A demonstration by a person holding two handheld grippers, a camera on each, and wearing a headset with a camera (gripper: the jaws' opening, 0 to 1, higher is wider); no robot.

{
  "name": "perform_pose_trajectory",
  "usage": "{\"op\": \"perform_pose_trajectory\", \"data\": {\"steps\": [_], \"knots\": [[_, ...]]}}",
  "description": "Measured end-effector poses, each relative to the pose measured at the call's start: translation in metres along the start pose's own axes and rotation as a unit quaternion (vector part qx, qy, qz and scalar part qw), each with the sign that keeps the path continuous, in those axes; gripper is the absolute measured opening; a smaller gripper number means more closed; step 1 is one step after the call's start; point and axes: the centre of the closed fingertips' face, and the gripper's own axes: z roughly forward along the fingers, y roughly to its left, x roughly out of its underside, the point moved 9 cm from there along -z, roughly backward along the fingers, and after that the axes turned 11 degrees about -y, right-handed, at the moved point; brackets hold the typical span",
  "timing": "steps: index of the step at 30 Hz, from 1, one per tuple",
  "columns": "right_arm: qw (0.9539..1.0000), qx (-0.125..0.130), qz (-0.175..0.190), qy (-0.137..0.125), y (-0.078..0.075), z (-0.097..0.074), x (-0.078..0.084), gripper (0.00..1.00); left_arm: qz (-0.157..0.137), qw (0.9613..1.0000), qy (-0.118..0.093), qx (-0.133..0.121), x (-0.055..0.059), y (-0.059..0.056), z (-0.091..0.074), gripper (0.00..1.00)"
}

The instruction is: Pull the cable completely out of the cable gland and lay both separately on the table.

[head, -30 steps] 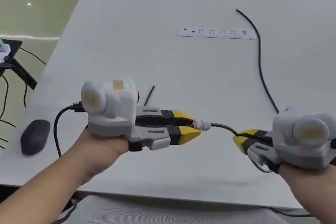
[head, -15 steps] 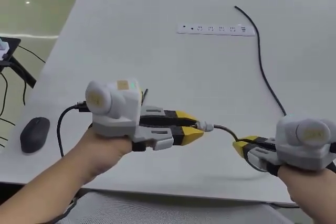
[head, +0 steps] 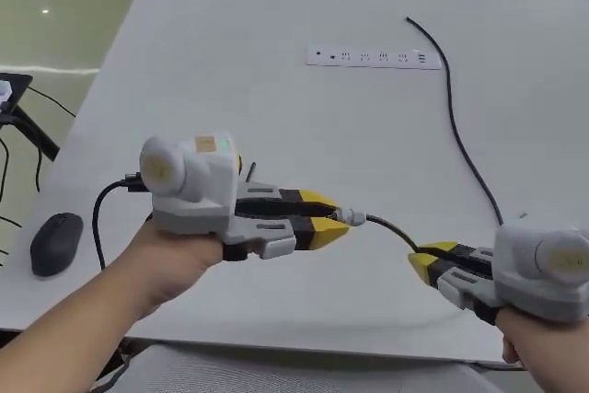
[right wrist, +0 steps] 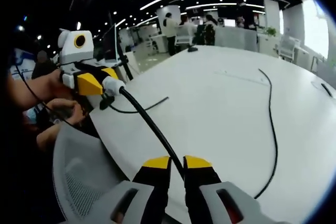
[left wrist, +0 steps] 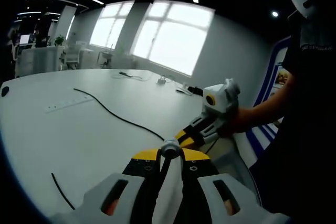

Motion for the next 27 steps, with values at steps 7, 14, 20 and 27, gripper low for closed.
{"op": "perform_pose_trajectory", "data": {"steps": [7,14,20,27], "knots": [[0.9983,-0.028,-0.049,-0.012,0.013,0.003,-0.022,0.23,0.008,0.9999,0.01,0.0,0.005,-0.001,-0.001,0.15],[0.9728,-0.06,-0.224,0.008,0.032,0.009,-0.039,0.28,0.004,0.9999,0.01,-0.003,0.004,-0.001,-0.003,0.15],[0.9658,-0.074,-0.248,0.001,0.046,0.016,-0.058,0.27,0.0,0.9999,0.013,-0.001,0.006,-0.003,-0.004,0.15],[0.9628,-0.082,-0.257,0.012,0.048,0.022,-0.06,0.15,0.0,0.9999,0.011,-0.003,0.005,-0.003,-0.006,0.15]]}}
